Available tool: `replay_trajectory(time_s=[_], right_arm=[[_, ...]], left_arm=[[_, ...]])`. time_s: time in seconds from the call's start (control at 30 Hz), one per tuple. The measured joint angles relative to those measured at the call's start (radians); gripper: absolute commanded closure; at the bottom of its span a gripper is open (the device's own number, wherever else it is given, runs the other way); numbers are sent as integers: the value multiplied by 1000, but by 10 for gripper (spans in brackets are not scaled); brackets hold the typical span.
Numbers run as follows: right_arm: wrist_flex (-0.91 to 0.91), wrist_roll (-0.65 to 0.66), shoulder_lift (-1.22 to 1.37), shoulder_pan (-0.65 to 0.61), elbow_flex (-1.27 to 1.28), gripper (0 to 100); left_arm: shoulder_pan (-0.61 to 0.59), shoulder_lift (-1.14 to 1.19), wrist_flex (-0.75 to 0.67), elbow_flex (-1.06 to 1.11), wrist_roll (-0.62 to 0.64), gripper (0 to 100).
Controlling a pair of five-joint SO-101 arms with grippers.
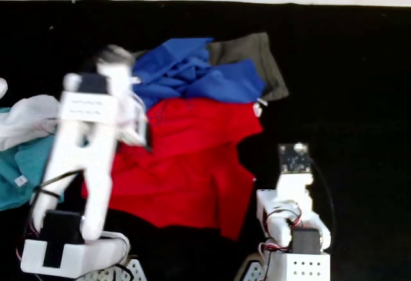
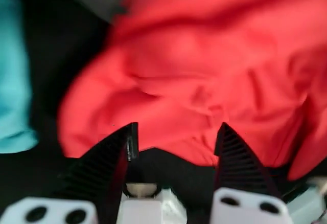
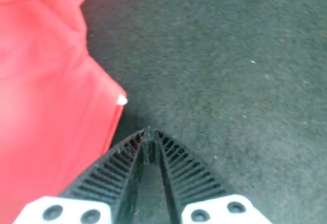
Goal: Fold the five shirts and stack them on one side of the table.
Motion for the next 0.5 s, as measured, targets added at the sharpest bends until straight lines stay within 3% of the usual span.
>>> replay_trajectory(time_s=[0.1,0.23,0.37,0.5], right_arm=[[-37,8,0,-8,0,811],[-98,115,0,15,0,591],[-157,140,0,57,0,581],[-249,167,0,143,0,600]], left_arm=[[49,0,-117,120,0,702],[46,0,-313,241,0,702],[38,29,-402,305,-9,742],[-18,149,-410,292,-140,1000]])
